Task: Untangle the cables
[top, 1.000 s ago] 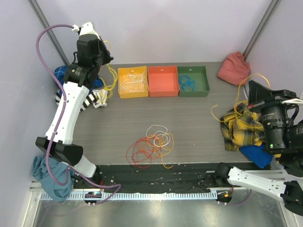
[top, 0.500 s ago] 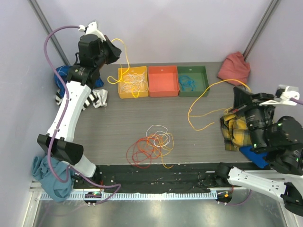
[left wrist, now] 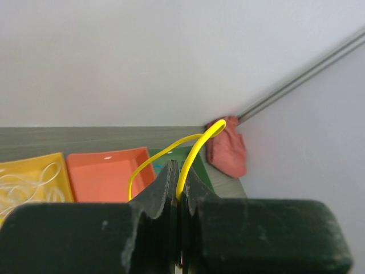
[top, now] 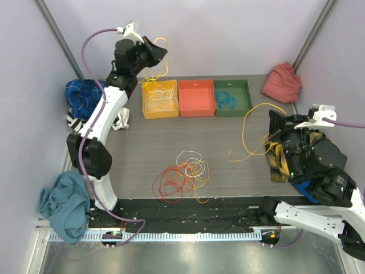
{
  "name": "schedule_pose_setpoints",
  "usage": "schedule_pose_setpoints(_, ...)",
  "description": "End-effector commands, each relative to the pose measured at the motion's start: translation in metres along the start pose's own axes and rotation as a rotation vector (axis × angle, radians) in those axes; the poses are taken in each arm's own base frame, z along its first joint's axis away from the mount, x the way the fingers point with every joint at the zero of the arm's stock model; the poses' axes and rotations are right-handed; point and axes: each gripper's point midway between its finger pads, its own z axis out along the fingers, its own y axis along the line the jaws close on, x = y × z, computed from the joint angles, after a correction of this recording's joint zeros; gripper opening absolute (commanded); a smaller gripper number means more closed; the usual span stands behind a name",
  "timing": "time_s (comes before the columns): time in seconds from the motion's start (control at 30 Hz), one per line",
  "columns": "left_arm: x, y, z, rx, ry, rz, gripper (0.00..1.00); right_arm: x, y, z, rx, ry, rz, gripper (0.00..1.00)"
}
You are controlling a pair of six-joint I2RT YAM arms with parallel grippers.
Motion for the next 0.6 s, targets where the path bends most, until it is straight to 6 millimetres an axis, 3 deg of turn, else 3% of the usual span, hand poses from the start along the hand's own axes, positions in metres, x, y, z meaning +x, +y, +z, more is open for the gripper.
schedule_pose_setpoints(0.0,-0.019,-0.053,0.021,0.273,-0.121,-0.013,0.0,0.004,0.004,0.006,0.014,-0.002,-0.02,0.01)
schedule_pose_setpoints(0.07,-0.018,-0.063,0.028,0.303,-0.13,-0.009,0.0,0.007,0.006,0.007,0.01,0.004,-0.031,0.01)
schedule_pose_setpoints(0.13,-0.007,-0.058,0.043,0.302,-0.117,-0.01,0.0,0.014,0.008,0.009,0.011,0.014,-0.048,0.01)
schedule_pose_setpoints(0.17,-0.012,-0.065,0.045,0.316,-0.129,-0.005,0.0,0.015,0.008,0.01,0.013,0.014,-0.049,0.01)
schedule_pose_setpoints(0.2,-0.001,-0.057,0.056,0.305,-0.109,-0.01,0.0,0.019,0.01,0.011,0.013,0.02,-0.059,0.01)
schedule_pose_setpoints(0.4,0.016,-0.046,0.077,0.295,-0.09,-0.019,0.0,0.033,0.014,0.015,0.009,0.036,-0.088,0.01)
schedule_pose_setpoints(0.57,0.056,-0.015,0.107,0.239,-0.04,-0.034,0.0,0.049,0.02,0.019,-0.004,0.059,-0.11,0.01)
